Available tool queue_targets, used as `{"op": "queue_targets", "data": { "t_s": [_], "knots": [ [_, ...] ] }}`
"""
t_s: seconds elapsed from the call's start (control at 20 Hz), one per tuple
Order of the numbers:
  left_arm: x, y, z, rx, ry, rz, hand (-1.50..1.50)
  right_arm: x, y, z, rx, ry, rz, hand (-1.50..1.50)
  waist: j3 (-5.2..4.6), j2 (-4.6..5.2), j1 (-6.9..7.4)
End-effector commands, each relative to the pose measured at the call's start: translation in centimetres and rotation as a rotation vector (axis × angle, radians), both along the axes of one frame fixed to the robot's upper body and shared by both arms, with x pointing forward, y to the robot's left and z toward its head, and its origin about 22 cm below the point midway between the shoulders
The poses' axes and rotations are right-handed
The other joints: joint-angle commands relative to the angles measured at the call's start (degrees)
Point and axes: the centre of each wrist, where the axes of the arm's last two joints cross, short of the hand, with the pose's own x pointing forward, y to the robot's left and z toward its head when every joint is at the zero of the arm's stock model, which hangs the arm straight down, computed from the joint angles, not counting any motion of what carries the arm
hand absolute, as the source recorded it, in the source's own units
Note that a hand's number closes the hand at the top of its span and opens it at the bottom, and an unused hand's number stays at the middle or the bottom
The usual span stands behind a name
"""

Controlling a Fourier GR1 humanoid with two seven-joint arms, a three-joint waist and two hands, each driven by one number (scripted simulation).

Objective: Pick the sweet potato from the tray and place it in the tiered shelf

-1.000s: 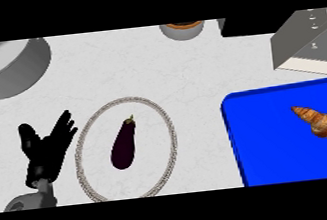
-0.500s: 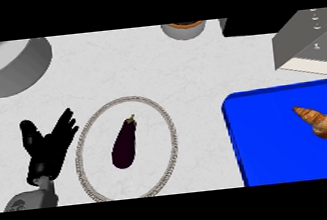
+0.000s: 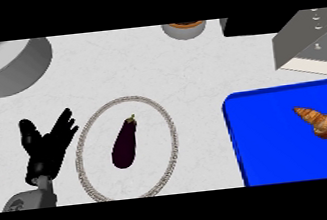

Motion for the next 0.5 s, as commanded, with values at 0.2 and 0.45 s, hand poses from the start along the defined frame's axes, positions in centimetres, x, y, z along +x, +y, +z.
{"op": "queue_targets", "data": {
  "t_s": [0.2,0.45],
  "knots": [
    [-0.7,-0.1,-0.5,-0.011,0.009,-0.016,0.00,1.0,0.4,-0.4,-0.028,0.002,-0.005,1.50,-0.11,0.09,-0.03],
    [1.0,-1.1,0.0,-0.009,0.001,-0.006,0.00,0.6,-0.1,1.9,0.163,-0.053,-0.010,1.50,-0.11,0.06,-0.28]
  ]
}}
